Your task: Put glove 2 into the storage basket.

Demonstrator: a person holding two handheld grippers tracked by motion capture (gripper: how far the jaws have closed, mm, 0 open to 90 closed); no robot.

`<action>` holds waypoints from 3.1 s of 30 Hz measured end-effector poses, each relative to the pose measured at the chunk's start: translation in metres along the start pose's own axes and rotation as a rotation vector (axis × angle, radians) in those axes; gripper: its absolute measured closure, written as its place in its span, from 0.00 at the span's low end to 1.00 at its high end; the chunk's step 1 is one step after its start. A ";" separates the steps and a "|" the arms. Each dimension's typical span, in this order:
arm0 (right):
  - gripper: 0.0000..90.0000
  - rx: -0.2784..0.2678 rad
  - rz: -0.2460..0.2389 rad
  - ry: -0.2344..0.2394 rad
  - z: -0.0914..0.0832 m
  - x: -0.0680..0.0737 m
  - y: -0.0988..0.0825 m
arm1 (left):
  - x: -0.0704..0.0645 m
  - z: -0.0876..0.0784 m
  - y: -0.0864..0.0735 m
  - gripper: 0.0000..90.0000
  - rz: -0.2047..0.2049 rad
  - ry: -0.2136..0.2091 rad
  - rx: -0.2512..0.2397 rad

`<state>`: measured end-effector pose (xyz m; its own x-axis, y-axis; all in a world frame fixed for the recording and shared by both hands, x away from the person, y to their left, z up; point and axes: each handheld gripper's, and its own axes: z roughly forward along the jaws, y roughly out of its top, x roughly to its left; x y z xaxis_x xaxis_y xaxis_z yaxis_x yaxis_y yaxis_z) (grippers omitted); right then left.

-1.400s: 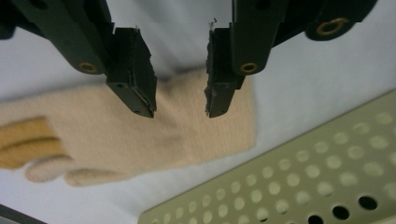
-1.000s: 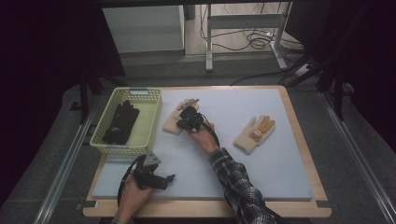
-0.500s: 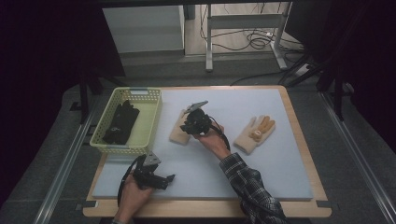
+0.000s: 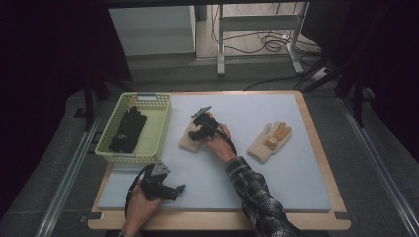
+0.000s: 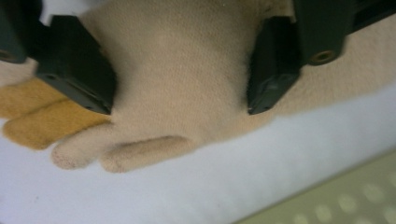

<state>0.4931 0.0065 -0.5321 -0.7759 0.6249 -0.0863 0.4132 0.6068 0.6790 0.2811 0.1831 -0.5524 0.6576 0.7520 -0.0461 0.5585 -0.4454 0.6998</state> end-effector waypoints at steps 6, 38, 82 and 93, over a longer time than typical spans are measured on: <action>0.68 0.000 -0.056 -0.062 -0.007 0.009 -0.001 | 0.000 0.000 0.000 0.02 0.000 0.000 0.000; 0.91 -0.124 -0.059 0.087 -0.159 0.028 -0.089 | 0.000 0.000 0.000 0.02 0.000 0.003 -0.003; 0.62 -0.082 0.080 0.040 -0.114 -0.022 -0.091 | -0.001 0.000 0.000 0.03 -0.004 0.003 -0.007; 0.58 -0.085 0.117 -0.021 -0.145 -0.050 -0.106 | 0.000 0.000 0.000 0.03 0.001 0.003 -0.003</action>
<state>0.4188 -0.1602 -0.4935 -0.7142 0.6997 -0.0171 0.4582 0.4859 0.7443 0.2807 0.1830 -0.5526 0.6568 0.7528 -0.0433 0.5564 -0.4451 0.7017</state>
